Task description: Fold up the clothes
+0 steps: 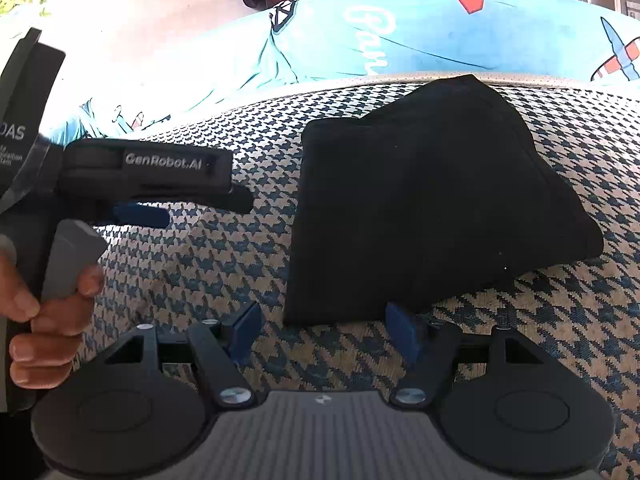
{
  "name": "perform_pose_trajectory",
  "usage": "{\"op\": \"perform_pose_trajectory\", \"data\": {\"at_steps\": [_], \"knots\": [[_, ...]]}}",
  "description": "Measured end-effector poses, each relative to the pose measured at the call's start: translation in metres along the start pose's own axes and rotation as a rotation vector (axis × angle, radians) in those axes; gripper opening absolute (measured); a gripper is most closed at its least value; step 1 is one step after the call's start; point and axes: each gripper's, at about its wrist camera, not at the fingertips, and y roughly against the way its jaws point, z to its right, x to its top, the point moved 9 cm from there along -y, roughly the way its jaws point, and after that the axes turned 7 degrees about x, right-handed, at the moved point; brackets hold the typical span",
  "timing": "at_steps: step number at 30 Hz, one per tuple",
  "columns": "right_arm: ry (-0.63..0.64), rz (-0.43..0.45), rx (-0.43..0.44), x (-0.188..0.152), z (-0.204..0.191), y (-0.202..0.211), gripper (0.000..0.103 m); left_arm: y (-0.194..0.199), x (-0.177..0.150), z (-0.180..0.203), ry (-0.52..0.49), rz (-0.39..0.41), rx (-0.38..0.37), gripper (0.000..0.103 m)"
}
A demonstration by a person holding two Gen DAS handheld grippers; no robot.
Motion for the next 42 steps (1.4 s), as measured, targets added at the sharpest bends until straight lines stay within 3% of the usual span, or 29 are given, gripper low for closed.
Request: {"op": "perform_pose_trajectory", "data": {"at_steps": [20, 26, 33, 42], "knots": [[-0.045, 0.059, -0.083, -0.026, -0.005, 0.027, 0.069, 0.016, -0.039, -0.027, 0.020, -0.007, 0.033, 0.103], [-0.007, 0.052, -0.115, -0.033, -0.008, 0.024, 0.071, 0.012, -0.050, -0.028, 0.000, -0.024, 0.052, 0.103], [0.030, 0.050, -0.128, -0.037, -0.011, 0.022, 0.074, 0.009, -0.057, -0.020, -0.090, -0.006, 0.102, 0.103], [0.062, 0.053, -0.150, -0.042, -0.013, 0.024, 0.074, 0.009, -0.061, -0.020, -0.101, 0.016, 0.110, 0.103]]}}
